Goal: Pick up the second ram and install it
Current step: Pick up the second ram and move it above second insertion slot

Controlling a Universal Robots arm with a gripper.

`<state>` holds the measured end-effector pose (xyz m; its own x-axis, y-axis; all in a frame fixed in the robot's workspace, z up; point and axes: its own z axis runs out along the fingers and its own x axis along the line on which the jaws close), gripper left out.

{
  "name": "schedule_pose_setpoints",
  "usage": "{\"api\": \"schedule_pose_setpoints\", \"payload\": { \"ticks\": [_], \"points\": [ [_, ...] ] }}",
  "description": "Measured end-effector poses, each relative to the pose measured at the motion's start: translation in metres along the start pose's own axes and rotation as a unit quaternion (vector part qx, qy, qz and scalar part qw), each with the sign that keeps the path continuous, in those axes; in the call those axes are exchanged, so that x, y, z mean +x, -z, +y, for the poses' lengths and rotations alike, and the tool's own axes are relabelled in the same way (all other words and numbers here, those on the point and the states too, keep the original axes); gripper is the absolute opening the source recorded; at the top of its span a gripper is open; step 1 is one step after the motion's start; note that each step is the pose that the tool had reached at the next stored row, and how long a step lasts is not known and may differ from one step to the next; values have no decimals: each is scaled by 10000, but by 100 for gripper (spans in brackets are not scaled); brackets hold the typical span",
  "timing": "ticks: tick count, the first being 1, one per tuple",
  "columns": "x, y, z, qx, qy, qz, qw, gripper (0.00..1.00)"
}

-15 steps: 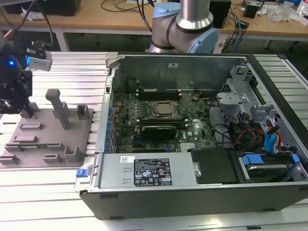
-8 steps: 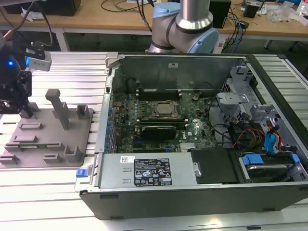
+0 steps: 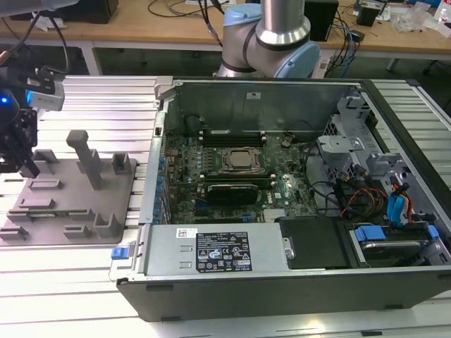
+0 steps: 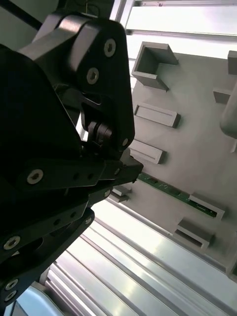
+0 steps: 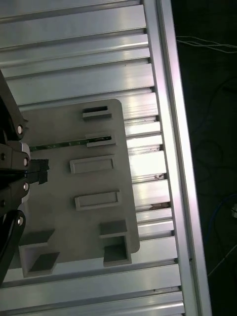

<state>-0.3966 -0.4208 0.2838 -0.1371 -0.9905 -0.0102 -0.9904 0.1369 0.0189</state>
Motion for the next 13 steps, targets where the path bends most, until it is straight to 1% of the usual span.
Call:
{"api": "schedule_pose_setpoints", "payload": {
  "ticks": [4,7,8,9,10,12,13],
  "points": [
    [17,-101,33,0,8,0,10000,8],
    [33,-166,32,-12,21,3,10000,8],
    [58,-197,28,-23,27,4,10000,8],
    [74,-210,26,-29,29,5,10000,8],
    [88,-216,24,-30,31,5,10000,8],
    [145,-251,15,-31,49,5,10000,8],
    [155,-262,13,-31,56,6,10000,8]
  ]
}}
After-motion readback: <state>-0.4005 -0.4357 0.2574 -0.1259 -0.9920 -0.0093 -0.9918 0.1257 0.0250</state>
